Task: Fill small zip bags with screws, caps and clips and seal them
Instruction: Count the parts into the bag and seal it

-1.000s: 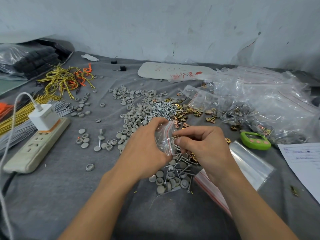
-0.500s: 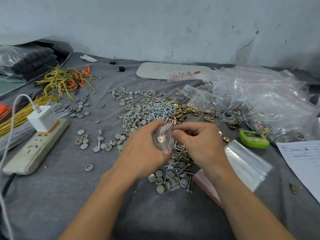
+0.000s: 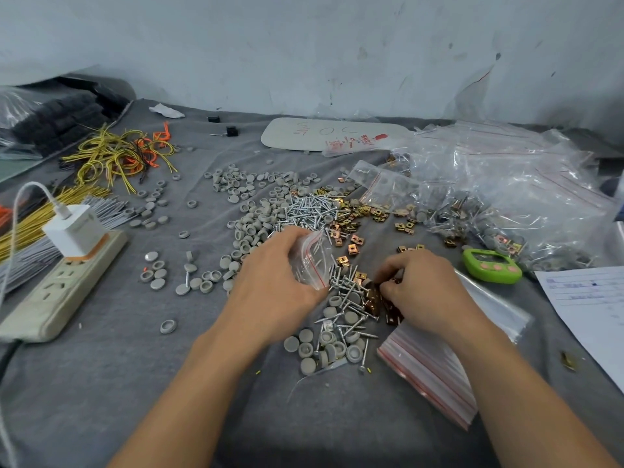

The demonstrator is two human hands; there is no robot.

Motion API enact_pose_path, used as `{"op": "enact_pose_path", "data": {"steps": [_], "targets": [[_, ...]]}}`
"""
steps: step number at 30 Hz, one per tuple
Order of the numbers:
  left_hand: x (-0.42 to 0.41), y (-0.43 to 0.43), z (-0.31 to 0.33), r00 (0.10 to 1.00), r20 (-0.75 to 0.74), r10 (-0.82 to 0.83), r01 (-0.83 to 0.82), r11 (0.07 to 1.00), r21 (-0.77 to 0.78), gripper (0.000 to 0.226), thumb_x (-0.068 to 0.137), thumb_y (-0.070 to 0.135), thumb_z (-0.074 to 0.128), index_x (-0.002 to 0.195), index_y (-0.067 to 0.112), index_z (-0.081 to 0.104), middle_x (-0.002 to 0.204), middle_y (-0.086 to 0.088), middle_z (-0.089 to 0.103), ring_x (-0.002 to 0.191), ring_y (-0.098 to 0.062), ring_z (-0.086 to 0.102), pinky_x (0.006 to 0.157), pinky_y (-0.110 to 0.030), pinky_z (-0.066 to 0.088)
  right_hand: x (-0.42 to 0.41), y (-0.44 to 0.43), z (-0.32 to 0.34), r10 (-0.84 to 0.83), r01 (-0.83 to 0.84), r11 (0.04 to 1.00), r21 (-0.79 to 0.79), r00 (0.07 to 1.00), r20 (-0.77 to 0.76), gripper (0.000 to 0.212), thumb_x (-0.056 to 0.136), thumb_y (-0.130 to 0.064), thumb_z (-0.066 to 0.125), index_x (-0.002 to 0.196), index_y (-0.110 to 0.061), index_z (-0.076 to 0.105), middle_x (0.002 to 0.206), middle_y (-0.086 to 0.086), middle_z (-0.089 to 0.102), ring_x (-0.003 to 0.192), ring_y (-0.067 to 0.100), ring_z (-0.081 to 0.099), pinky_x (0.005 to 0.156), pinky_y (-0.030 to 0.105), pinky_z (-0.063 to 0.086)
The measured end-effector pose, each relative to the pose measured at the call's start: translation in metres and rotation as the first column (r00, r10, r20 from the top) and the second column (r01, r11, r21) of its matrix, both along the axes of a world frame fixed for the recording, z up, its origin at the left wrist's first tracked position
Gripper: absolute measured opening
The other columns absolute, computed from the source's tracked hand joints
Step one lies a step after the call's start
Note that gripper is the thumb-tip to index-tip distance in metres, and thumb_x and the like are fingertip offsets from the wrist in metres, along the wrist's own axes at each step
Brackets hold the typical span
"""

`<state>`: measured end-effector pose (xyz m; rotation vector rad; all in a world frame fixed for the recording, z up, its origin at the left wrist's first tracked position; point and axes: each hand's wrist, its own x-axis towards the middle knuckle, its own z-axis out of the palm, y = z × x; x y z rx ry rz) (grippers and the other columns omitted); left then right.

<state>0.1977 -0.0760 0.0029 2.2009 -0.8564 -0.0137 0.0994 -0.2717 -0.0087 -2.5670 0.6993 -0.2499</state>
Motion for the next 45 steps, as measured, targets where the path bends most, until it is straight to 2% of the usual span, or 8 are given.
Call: {"op": "enact_pose_path", "data": {"steps": [6,9,13,24,36,39,42,45], "targets": [[-0.001,-0.003,-0.001,1.000,0.004,0.000,-0.001,1.000,0.029,0.046,0.076,0.038,0.080,0.114,0.043,0.055,0.102,0.021,0.064,0.089,0.007,0.057,0.068,-0.012,0.036,-0.005,-0.004,-0.002,-0.033,0.033,0.999,0.013,0.998,0.059,0.025,0.089,-0.017,0.074,0.073,-0.033,0.064,0.073,-0.018,0.061,0.068,-0.004,0.054,0.055,0.013,0.033],[-0.002,-0.005,-0.002,1.000,0.007,0.011,-0.011,0.999,0.034,0.045,0.077,0.038,0.079,0.115,0.044,0.055,0.102,0.021,0.064,0.090,0.005,0.057,0.068,-0.013,0.038,-0.010,-0.007,0.000,-0.073,0.055,0.995,0.083,0.971,0.230,0.024,0.090,-0.016,0.075,0.073,-0.031,0.065,0.070,-0.013,0.064,0.062,0.001,0.058,0.050,0.013,0.034],[-0.004,-0.008,-0.003,1.000,0.031,-0.002,0.001,0.999,0.036,0.040,0.078,0.035,0.078,0.111,0.043,0.056,0.097,0.020,0.065,0.087,0.000,0.059,0.068,-0.020,0.042,-0.015,0.007,0.009,-0.003,-0.063,0.989,0.136,0.899,0.437,0.026,0.083,-0.009,0.080,0.074,-0.032,0.072,0.071,-0.020,0.071,0.070,-0.007,0.067,0.062,0.005,0.046],[-0.003,-0.009,-0.006,0.999,0.043,-0.002,0.002,1.000,0.020,0.042,0.073,0.033,0.078,0.109,0.042,0.058,0.093,0.020,0.065,0.085,0.003,0.059,0.067,-0.018,0.044,-0.002,0.038,0.016,0.076,-0.205,0.966,0.159,0.811,0.580,0.025,0.071,-0.002,0.086,0.072,-0.025,0.076,0.069,-0.016,0.073,0.066,0.004,0.071,0.063,0.024,0.059],[-0.002,-0.005,0.000,0.998,-0.048,-0.028,0.028,1.000,-0.012,0.041,0.067,0.039,0.084,0.099,0.042,0.058,0.087,0.019,0.067,0.076,0.004,0.061,0.056,-0.015,0.039,0.017,0.063,0.018,0.030,-0.256,0.917,0.305,0.808,0.588,0.020,0.074,-0.013,0.085,0.077,-0.033,0.080,0.073,-0.020,0.075,0.068,-0.002,0.072,0.059,0.012,0.052],[-0.003,-0.001,0.002,0.999,-0.050,-0.009,0.006,0.999,-0.043,0.037,0.072,0.043,0.082,0.099,0.040,0.057,0.090,0.019,0.067,0.079,0.004,0.061,0.061,-0.017,0.041,0.013,0.047,0.019,-0.115,-0.110,0.944,0.311,0.774,0.623,0.014,0.078,-0.019,0.083,0.075,-0.032,0.079,0.068,-0.020,0.073,0.062,0.000,0.070,0.055,0.015,0.054],[-0.003,0.001,0.003,0.998,-0.056,-0.006,0.003,0.998,-0.066,0.041,0.071,0.043,0.084,0.101,0.038,0.056,0.093,0.019,0.066,0.085,0.006,0.059,0.064,-0.009,0.042,0.003,0.022,0.014,-0.203,0.096,0.967,0.238,0.852,0.483,0.018,0.080,-0.017,0.082,0.079,-0.035,0.079,0.067,-0.023,0.071,0.065,-0.007,0.068,0.065,0.015,0.057],[-0.003,0.002,0.004,0.998,-0.068,0.011,-0.016,0.997,-0.081,0.044,0.071,0.044,0.085,0.104,0.040,0.055,0.094,0.020,0.065,0.089,0.010,0.056,0.068,-0.004,0.040,-0.005,0.012,0.005,-0.116,0.096,0.990,0.106,0.971,0.207,0.011,0.083,-0.025,0.080,0.084,-0.036,0.081,0.066,-0.029,0.066,0.066,-0.015,0.060,0.065,0.006,0.047]]}}
